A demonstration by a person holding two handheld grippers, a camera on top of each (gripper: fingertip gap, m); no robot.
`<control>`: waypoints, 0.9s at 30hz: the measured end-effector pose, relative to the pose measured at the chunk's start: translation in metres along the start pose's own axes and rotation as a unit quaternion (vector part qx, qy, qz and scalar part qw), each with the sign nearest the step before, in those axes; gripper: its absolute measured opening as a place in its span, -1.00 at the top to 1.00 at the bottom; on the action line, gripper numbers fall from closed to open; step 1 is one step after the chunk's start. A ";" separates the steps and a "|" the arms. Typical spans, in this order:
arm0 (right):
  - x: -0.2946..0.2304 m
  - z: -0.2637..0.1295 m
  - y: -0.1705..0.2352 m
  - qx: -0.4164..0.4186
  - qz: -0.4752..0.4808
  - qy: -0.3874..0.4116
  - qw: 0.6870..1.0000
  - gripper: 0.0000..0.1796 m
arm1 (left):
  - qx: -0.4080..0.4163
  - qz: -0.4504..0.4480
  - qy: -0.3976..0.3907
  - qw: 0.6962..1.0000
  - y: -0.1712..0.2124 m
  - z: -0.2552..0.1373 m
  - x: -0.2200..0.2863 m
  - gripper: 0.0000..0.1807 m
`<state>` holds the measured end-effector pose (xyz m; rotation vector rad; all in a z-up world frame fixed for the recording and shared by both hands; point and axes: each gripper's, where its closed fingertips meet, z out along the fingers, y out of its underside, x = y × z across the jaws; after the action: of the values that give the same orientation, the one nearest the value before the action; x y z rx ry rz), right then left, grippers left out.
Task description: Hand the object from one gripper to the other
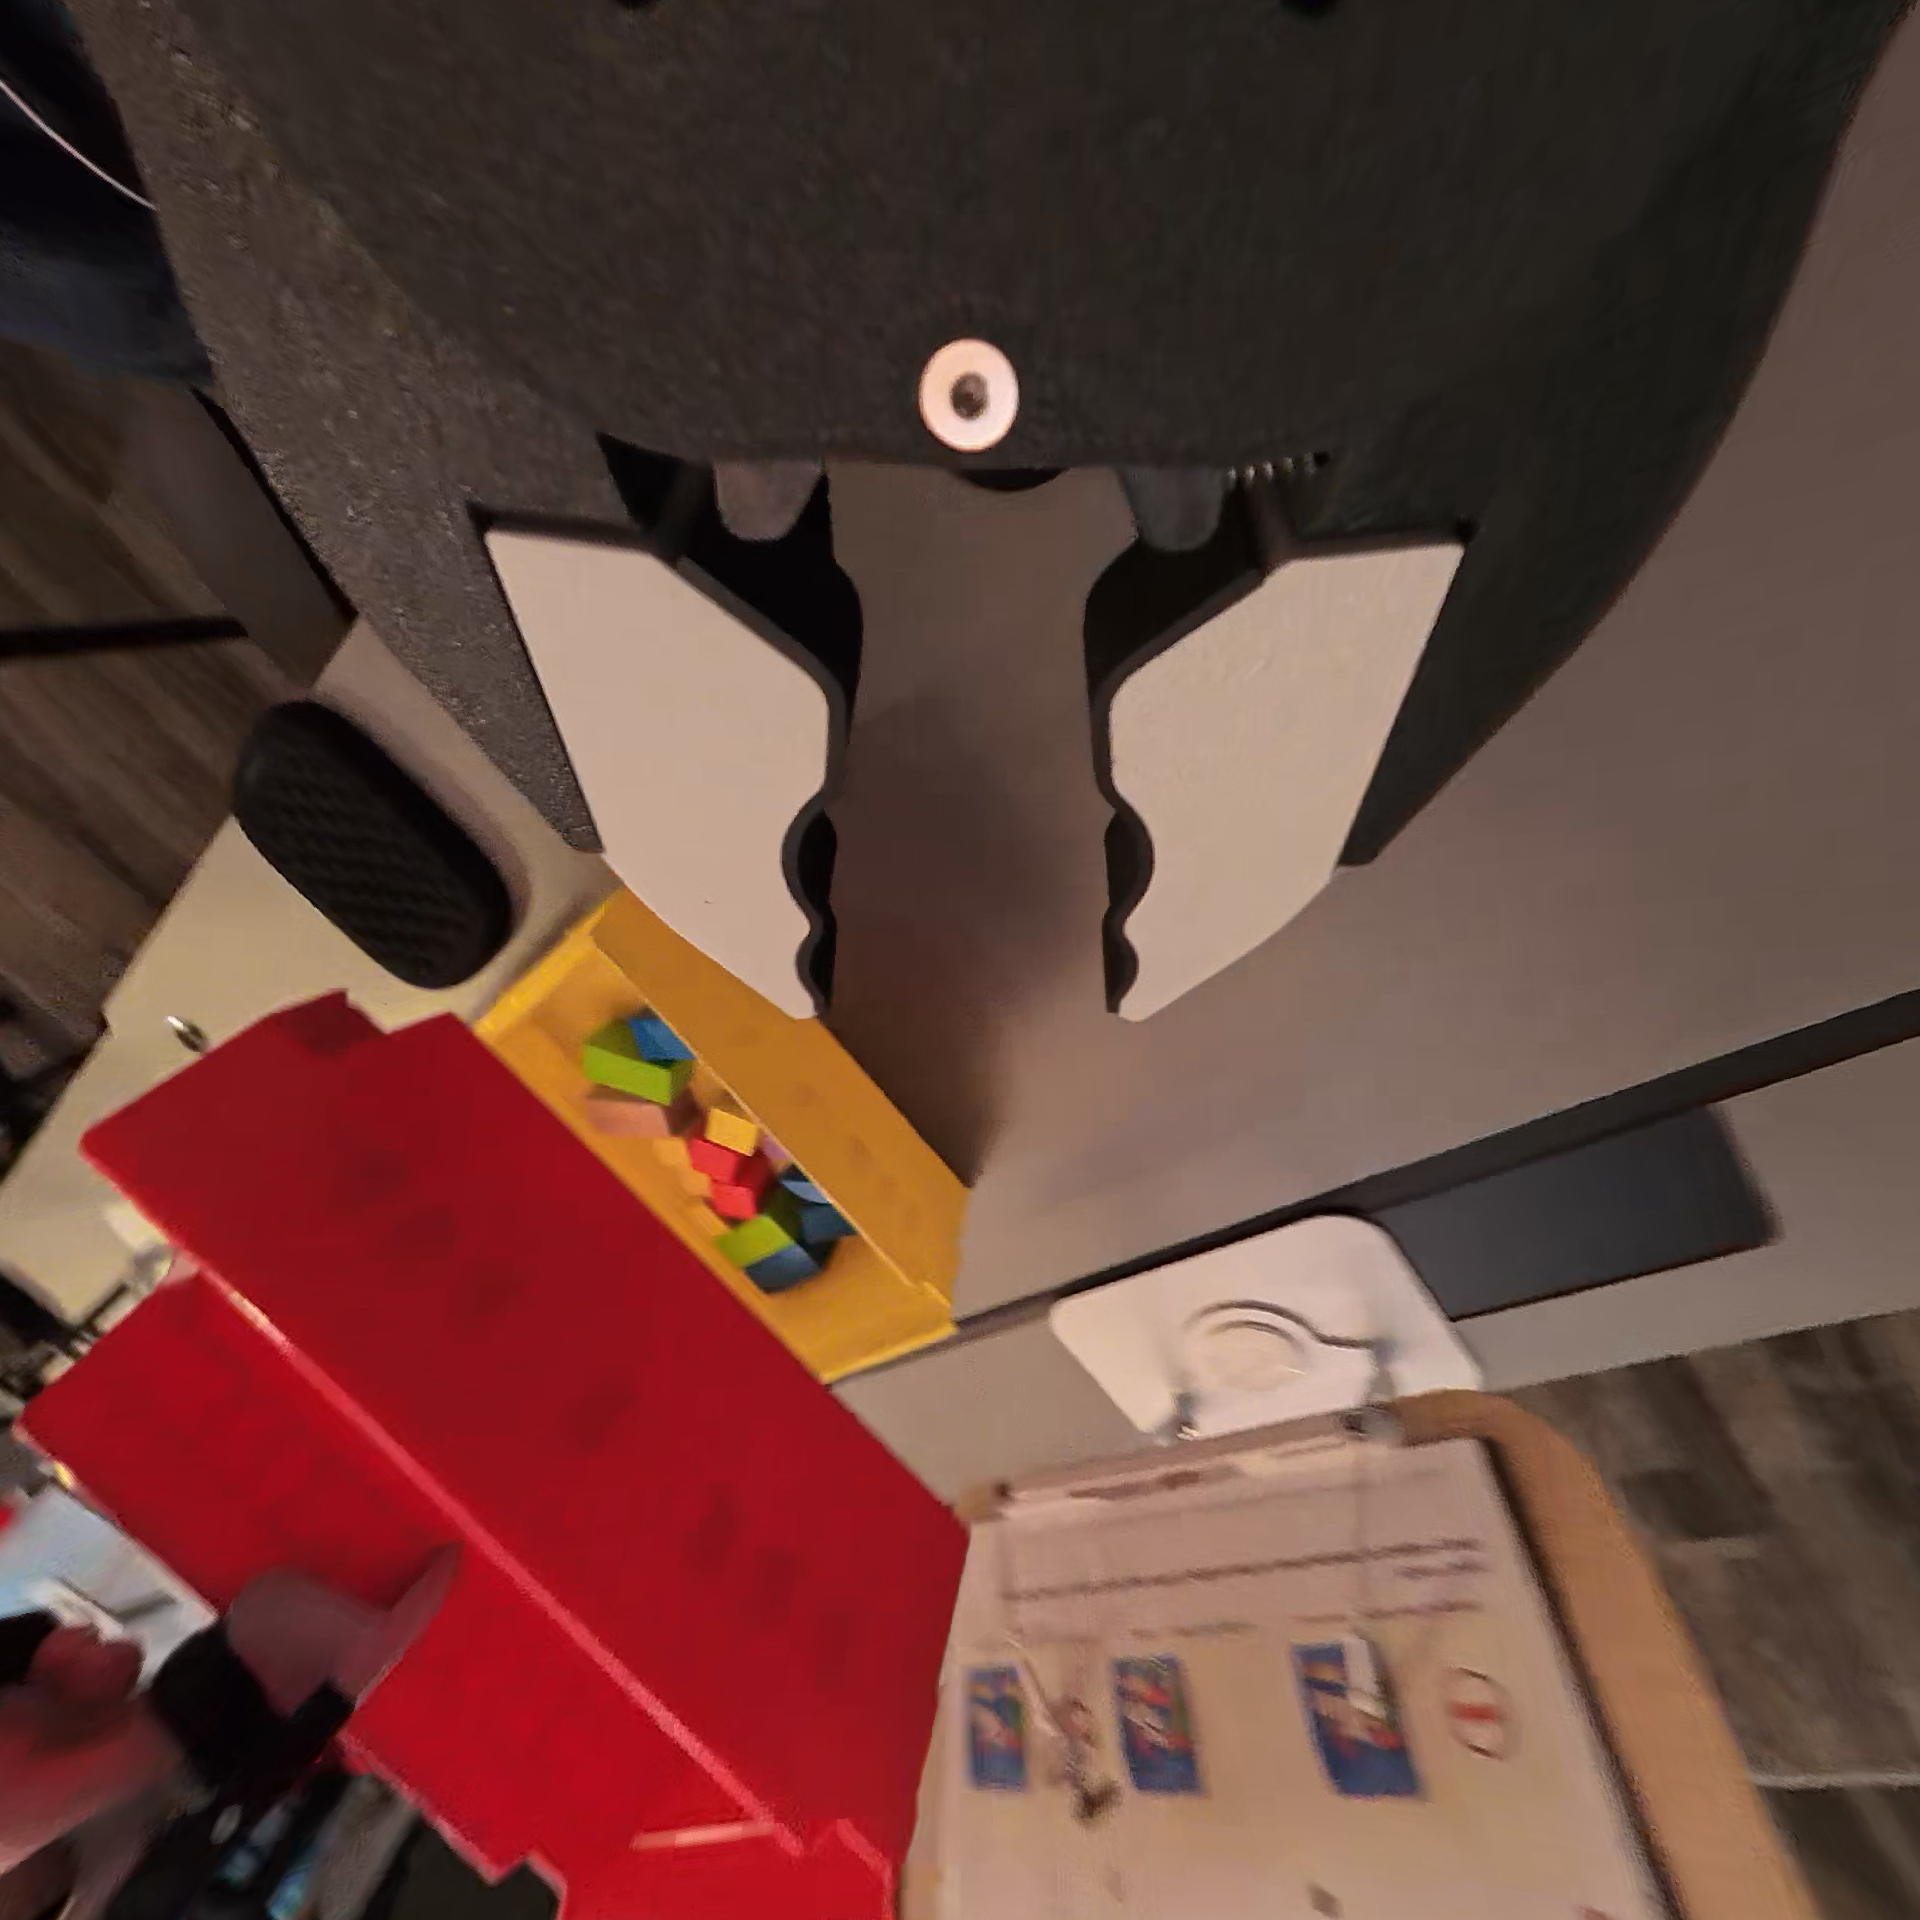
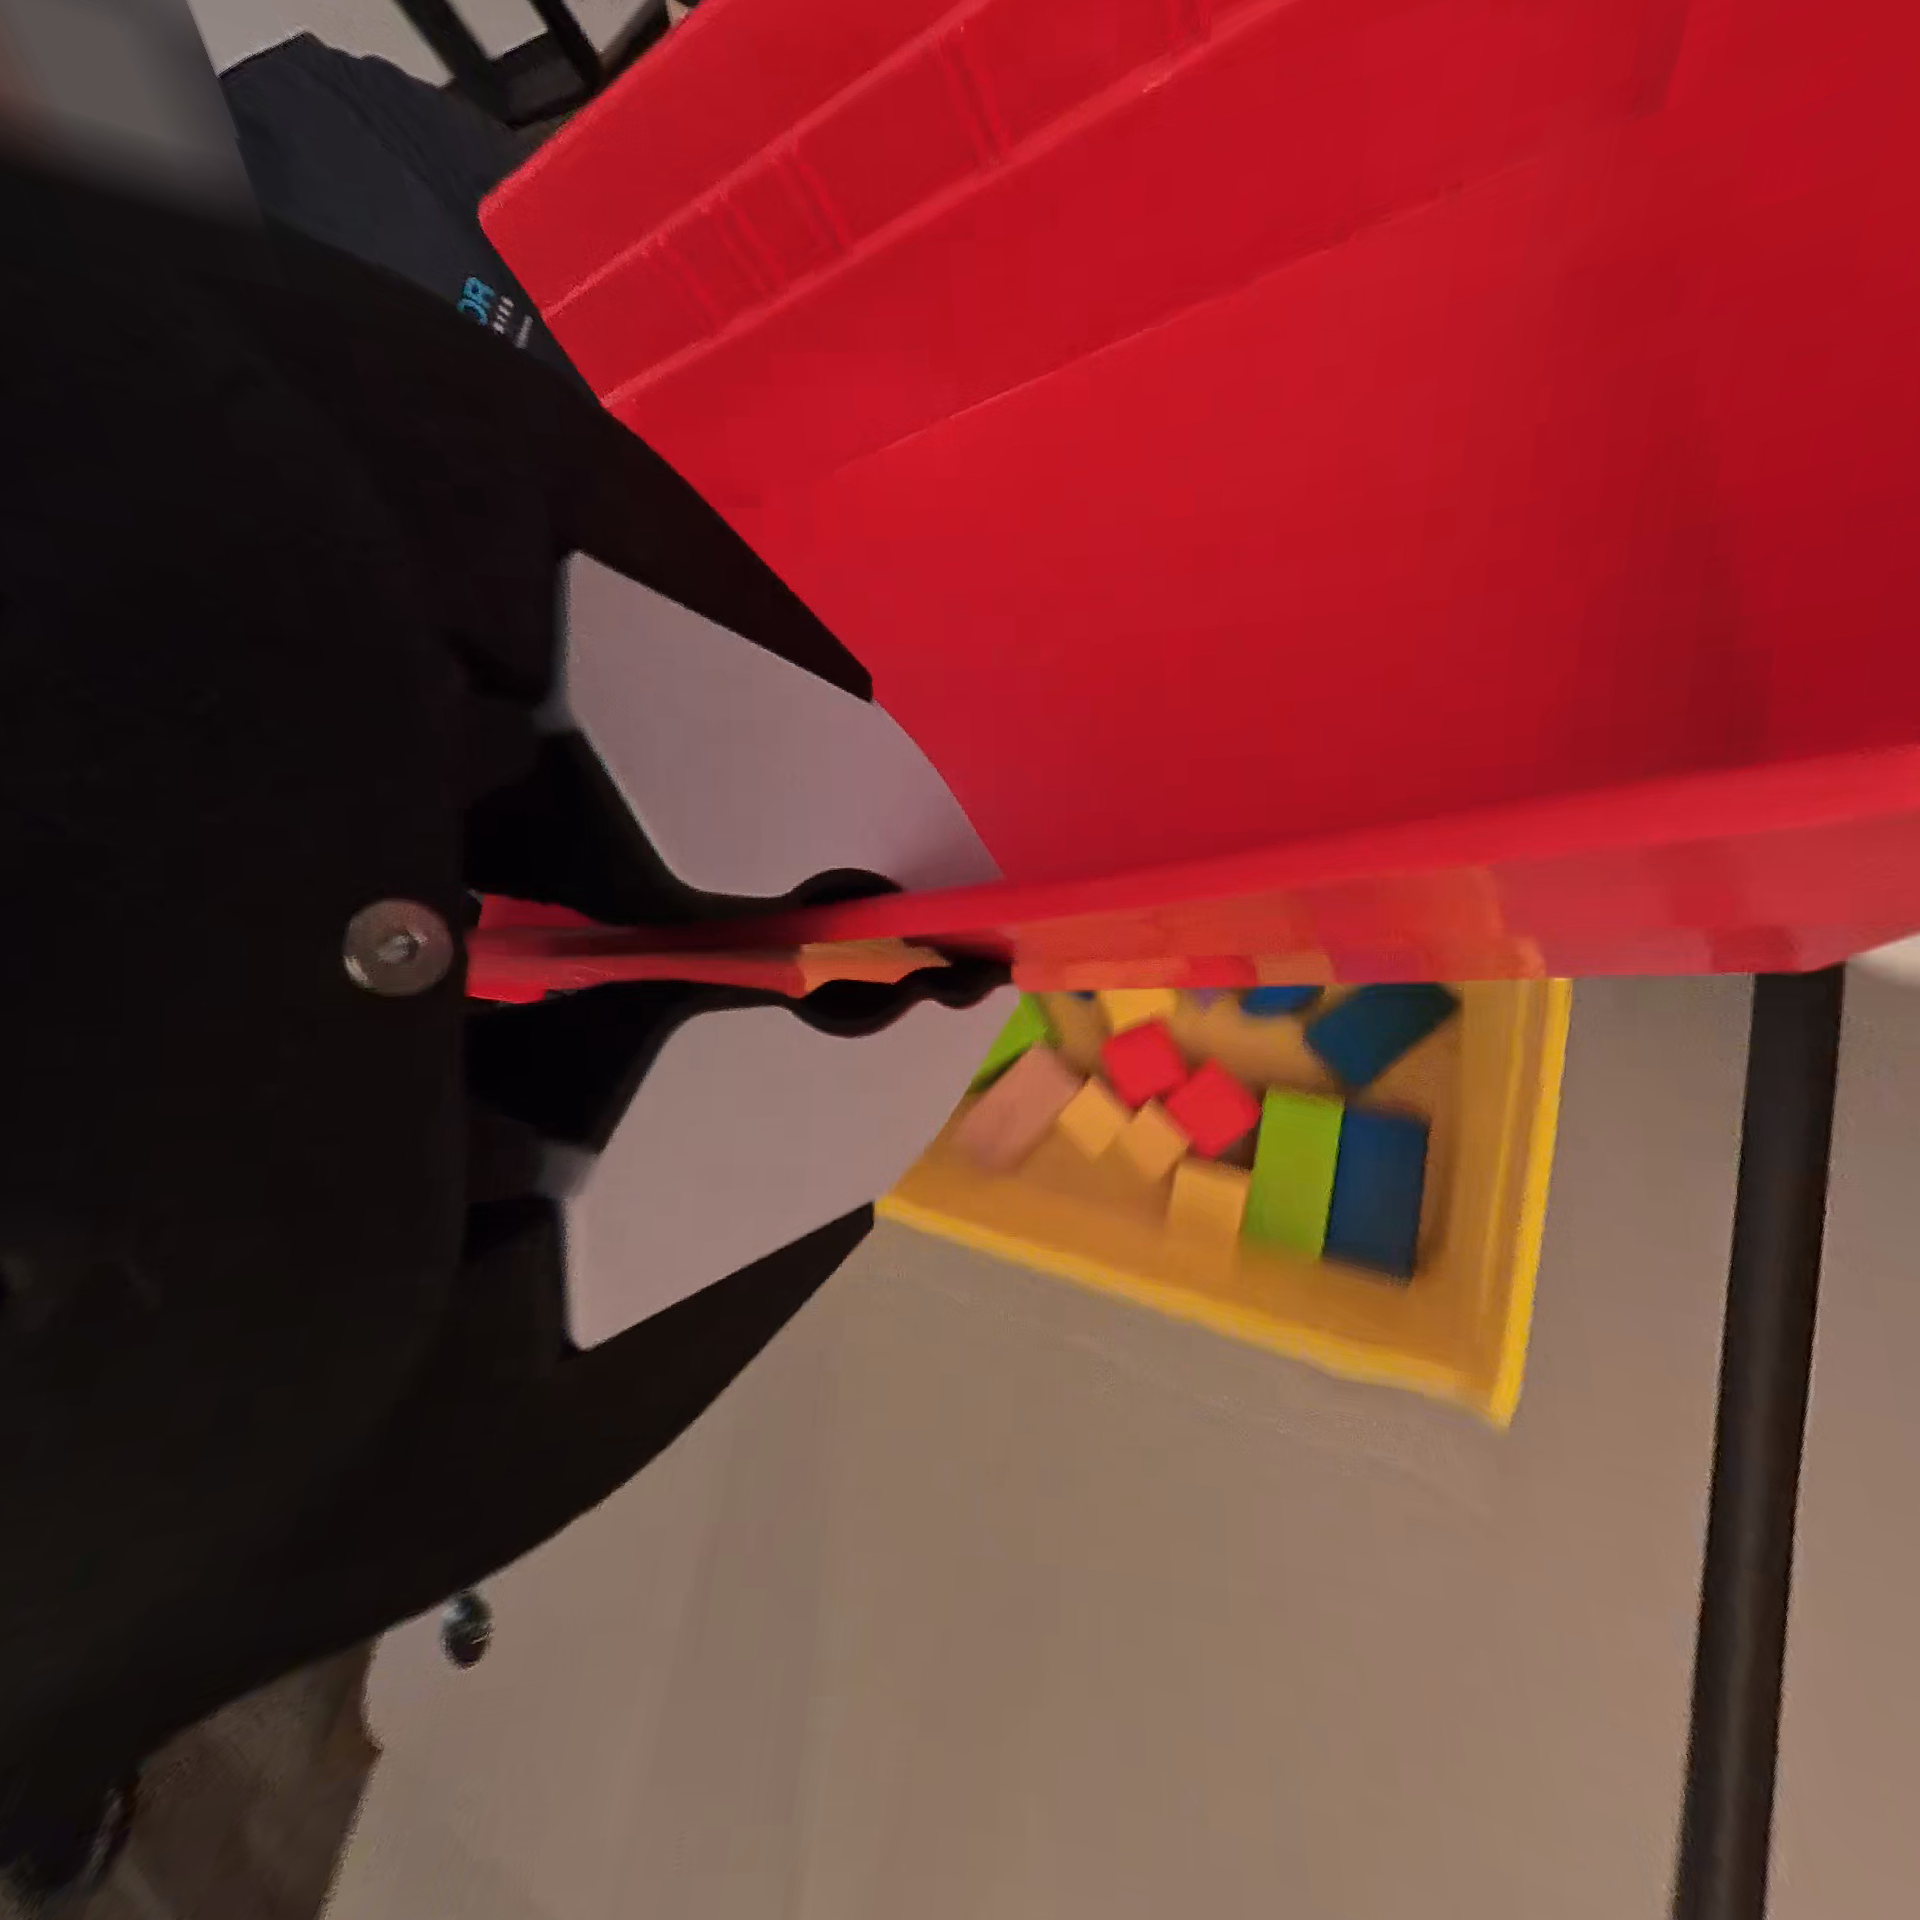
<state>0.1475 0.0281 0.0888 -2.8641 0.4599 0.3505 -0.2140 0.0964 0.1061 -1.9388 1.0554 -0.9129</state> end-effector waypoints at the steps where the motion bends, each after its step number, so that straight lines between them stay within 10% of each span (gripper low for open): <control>1: 0.025 -0.011 0.008 0.005 0.020 0.010 1.000 0.93 | -0.010 -0.001 0.020 1.000 -0.001 0.019 0.008 0.44; 13: 0.231 -0.075 0.115 0.038 0.195 0.071 0.977 0.90 | -0.225 -0.111 0.126 0.960 0.064 0.248 0.091 0.49; 27: 0.315 0.003 0.163 0.007 0.220 0.048 0.974 0.89 | -0.447 -0.027 0.023 0.894 0.104 0.274 0.084 0.84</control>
<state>0.3838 -0.2103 -0.0264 -2.7505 1.1160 0.2763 0.0129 0.0533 -0.0931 -2.6920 1.6452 -0.5152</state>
